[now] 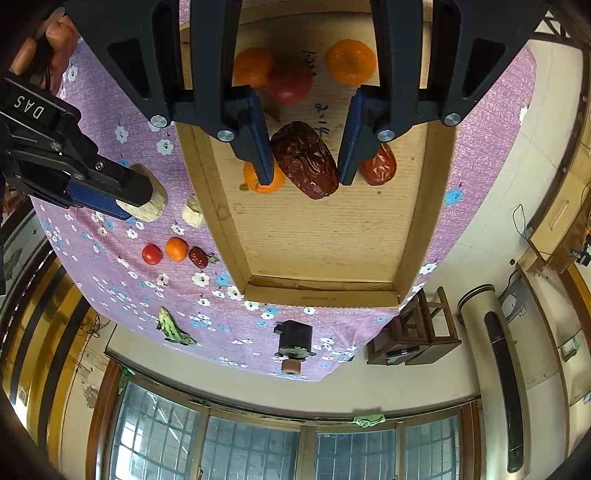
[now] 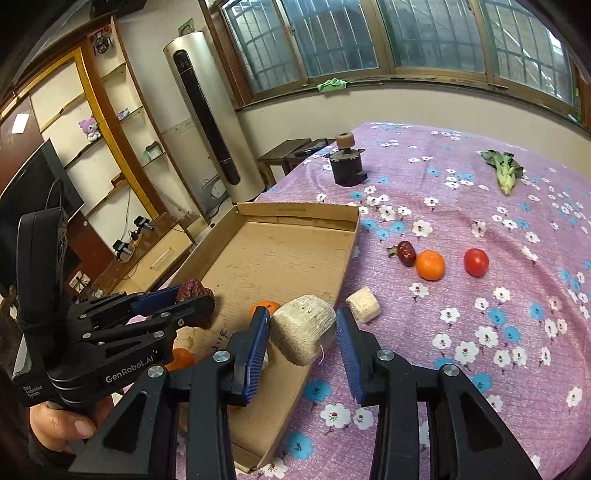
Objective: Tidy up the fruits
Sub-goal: 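Open the left gripper over the tray while the right releases the cylinder there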
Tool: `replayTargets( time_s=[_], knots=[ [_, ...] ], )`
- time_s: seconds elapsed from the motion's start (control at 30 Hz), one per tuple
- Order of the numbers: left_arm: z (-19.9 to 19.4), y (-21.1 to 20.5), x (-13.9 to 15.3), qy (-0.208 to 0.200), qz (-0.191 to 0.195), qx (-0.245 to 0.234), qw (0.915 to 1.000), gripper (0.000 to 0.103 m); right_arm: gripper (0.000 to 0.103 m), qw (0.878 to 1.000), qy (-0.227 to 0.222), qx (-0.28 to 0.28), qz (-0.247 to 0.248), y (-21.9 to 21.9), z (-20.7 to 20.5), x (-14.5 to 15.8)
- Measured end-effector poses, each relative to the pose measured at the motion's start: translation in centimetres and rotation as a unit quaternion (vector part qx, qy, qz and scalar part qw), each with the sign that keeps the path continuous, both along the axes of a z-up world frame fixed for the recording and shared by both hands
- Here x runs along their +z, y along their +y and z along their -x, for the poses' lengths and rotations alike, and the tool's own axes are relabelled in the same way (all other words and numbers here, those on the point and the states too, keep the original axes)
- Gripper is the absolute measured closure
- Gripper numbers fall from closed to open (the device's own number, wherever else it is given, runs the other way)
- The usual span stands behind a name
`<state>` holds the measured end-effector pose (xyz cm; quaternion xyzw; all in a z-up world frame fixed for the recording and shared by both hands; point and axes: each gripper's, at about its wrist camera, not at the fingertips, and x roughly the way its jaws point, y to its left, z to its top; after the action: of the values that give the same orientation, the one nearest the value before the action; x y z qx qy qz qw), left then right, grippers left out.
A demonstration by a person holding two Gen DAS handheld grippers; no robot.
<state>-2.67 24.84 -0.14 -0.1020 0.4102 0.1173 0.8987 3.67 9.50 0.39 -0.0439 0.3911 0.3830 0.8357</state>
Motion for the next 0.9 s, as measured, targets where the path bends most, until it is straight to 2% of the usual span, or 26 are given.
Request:
replayTargets(
  time_s=[0.6, 0.77, 0.9],
  knots=[
    [-0.7, 2.9, -0.9, 0.011, 0.015, 0.017, 0.9997, 0.07, 0.065, 1.0, 0.01, 0.015, 0.008, 2.9, -1.2, -1.1],
    [-2.5, 5.1, -0.9, 0.02, 0.021, 0.03, 0.9991, 0.07, 0.065, 0.999, 0.017, 0.027, 0.012, 5.4, -3.1, -1.2],
    [-4.4, 6.5, -1.7, 0.04, 0.019, 0.041, 0.9982, 0.07, 0.065, 0.998, 0.037, 0.039, 0.031, 8.7, -5.4, -2.6]
  ],
)
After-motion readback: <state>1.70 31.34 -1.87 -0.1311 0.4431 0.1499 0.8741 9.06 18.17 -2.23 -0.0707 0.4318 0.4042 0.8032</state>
